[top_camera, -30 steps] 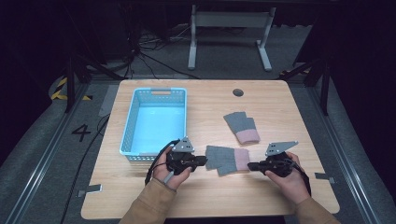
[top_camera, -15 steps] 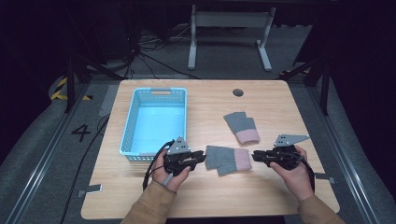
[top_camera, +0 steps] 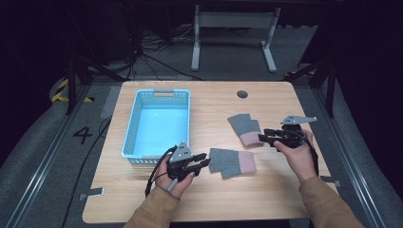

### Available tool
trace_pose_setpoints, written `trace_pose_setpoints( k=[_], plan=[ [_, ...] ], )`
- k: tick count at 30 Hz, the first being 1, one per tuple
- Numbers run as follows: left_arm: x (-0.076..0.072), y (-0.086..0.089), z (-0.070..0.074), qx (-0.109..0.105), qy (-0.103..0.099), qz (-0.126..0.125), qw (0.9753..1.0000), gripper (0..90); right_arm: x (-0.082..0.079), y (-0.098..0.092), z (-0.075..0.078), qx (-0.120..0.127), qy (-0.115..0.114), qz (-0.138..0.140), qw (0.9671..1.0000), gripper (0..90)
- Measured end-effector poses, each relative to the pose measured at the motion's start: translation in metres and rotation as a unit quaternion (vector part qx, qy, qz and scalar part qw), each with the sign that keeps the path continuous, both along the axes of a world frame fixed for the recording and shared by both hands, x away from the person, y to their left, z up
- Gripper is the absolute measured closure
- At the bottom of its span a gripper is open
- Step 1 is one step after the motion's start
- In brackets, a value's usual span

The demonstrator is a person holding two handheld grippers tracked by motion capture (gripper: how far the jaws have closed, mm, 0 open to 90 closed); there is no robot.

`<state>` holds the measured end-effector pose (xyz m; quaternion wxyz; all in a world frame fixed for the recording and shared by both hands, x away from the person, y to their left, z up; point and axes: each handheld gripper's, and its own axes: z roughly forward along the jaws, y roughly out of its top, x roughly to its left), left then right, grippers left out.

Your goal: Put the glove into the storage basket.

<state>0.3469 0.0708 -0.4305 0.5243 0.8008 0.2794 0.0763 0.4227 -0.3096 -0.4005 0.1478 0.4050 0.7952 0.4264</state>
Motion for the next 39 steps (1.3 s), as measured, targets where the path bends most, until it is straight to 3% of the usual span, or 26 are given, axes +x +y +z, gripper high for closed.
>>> trace_pose_setpoints(
  k=[3, 14, 18, 24, 35, 39],
  plan=[
    [0.0, 0.001, 0.001, -0.001, 0.003, -0.002, 1.0, 73.2, 0.009, -0.001, -0.002, -0.001, 0.001, -0.01, 1.0, 58.9],
    [0.001, 0.0, 0.0, 0.002, 0.004, -0.006, 1.0, 72.5, 0.041, 0.001, -0.011, -0.042, 0.011, -0.044, 0.9981, 53.1],
    [0.001, 0.0, 0.0, 0.002, 0.005, -0.005, 1.0, 72.0, 0.048, -0.001, -0.015, -0.038, 0.008, -0.062, 0.9973, 53.4],
    [0.002, 0.0, -0.001, 0.003, 0.006, -0.008, 1.0, 70.9, 0.062, -0.001, -0.027, -0.052, 0.031, -0.072, 0.9956, 53.6],
    [0.001, -0.001, -0.002, 0.003, 0.006, -0.009, 0.9999, 70.6, 0.071, 0.007, -0.046, -0.056, 0.059, -0.085, 0.9931, 51.6],
    [0.001, -0.001, -0.002, 0.003, 0.006, -0.009, 0.9999, 70.4, 0.074, 0.007, -0.053, -0.039, 0.07, -0.091, 0.9926, 53.8]
  ],
)
